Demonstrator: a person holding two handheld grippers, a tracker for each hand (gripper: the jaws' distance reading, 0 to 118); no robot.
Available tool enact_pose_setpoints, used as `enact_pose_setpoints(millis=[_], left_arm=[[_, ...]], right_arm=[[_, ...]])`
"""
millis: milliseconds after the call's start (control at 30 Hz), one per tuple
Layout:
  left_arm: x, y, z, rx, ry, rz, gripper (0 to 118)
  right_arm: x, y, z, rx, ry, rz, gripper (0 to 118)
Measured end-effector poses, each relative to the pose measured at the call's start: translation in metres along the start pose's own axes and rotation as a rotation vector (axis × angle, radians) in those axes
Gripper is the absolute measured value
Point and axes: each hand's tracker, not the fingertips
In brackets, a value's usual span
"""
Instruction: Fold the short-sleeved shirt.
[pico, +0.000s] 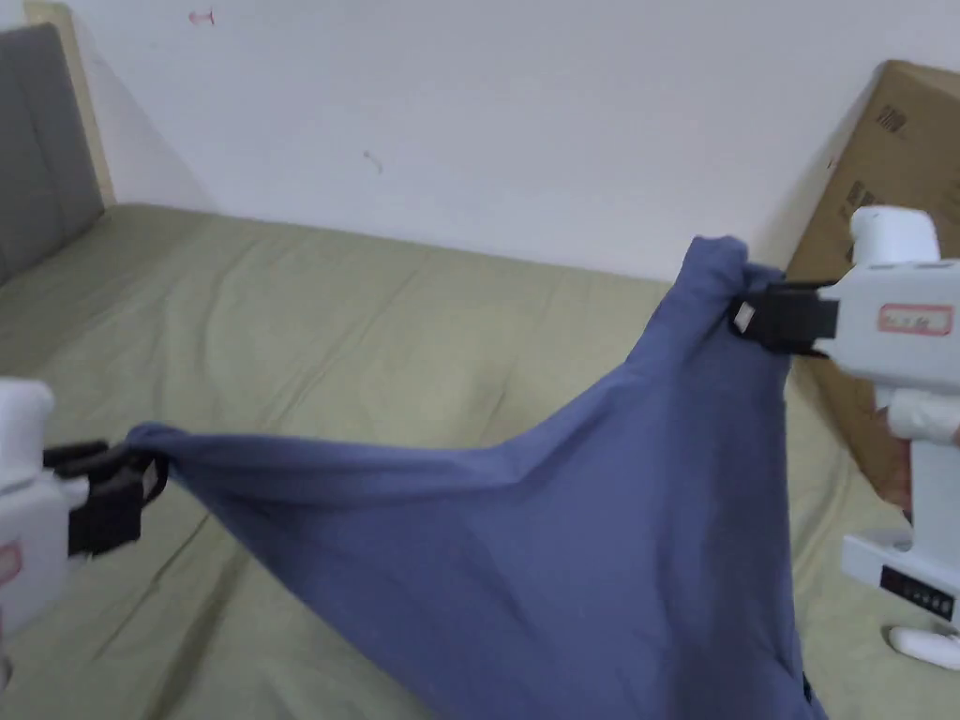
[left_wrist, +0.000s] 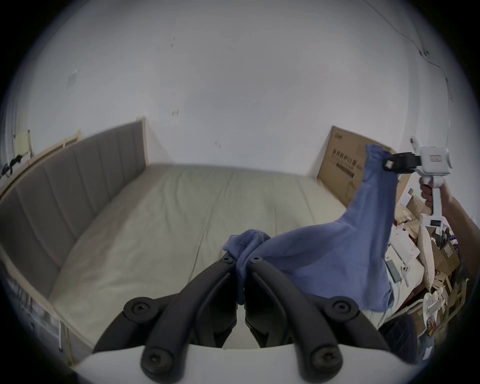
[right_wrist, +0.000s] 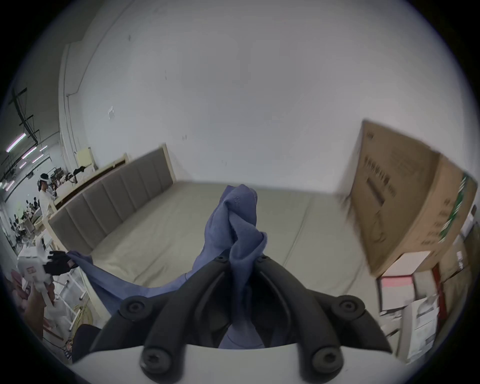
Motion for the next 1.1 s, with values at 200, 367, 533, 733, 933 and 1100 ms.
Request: enact_pose_setpoints(millis=[200,367,533,733,933,1100], left_arm=[[0.01,0.115,-0.012,0.144,-0.017,-0.017,3],[0.015,0.218,-0.019,0.24,-0.015,-0.017,3],[0.028,0.313,-0.024,0.31,0.018,-0.04,3],[0.044,0.369,-0.035,0.364,0.076,-0.047,3],[0.039,0.346,-0.1,0.285,0.143,-0.022,3],[0.039,0.297,-0.157,0.212,0.175,-0.029,3]], right_arm=[[0.006,0.088,0.084,0.195,-0.116,0.003,10],[0.017,0.157,0.119,0.311,-0.17,-0.011,10],[0.024,0.22,0.129,0.428,-0.168,-0.063,10],[0.03,0.258,0.103,0.452,-0.235,-0.044,10],[0.05,0.235,0.031,0.384,-0.31,-0.021,10],[0.054,0.191,-0.002,0.376,-0.331,-0.069,10]])
